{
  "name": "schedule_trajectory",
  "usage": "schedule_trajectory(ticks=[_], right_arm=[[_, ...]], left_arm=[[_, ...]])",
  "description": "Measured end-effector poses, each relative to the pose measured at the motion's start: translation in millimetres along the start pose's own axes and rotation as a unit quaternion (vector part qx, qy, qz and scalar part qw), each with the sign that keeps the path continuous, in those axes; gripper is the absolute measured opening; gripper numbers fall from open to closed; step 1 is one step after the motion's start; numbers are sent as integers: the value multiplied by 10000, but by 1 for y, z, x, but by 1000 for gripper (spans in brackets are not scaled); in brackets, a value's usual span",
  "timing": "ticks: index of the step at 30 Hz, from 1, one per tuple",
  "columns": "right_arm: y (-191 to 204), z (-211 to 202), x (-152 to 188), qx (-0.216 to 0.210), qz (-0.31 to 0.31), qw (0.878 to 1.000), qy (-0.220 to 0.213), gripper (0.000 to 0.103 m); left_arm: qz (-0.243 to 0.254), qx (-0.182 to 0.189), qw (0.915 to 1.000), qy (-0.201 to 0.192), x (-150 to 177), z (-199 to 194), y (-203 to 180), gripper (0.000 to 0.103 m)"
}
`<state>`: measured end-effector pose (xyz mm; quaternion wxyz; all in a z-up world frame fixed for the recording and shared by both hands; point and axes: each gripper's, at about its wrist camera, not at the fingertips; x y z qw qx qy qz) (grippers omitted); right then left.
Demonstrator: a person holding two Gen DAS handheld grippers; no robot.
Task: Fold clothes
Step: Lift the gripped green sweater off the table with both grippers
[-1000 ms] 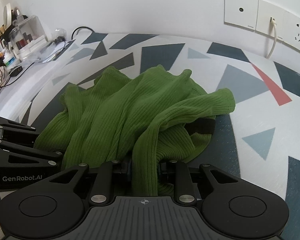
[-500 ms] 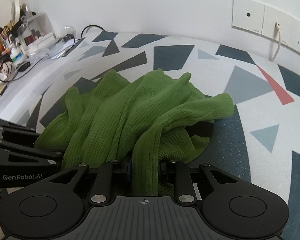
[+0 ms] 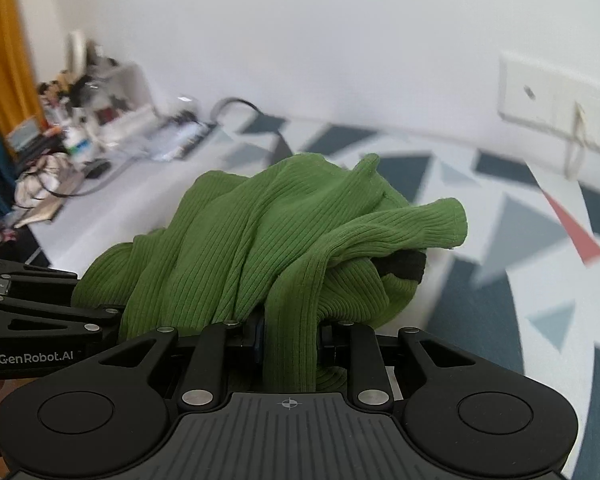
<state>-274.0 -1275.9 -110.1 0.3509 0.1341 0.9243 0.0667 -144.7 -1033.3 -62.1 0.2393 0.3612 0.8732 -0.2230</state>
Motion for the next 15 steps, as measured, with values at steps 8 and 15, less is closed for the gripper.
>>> schedule_trajectory(ticks=[8, 15], right_arm=[[128, 2, -39, 6, -662, 9971, -379, 21], [287, 31, -72, -408, -1341, 9893, -392, 21]], left_arm=[[-150, 75, 9973, -709, 14, -82, 98, 20], [-491, -252, 9914, -1189, 48, -171, 217, 20]])
Point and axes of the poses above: each gripper's, at about its wrist camera, not at the fingertips, and z roughly the way its jaws point, y to its left, x to its underside, and after that the axes turned 6 degrees about y, right-handed
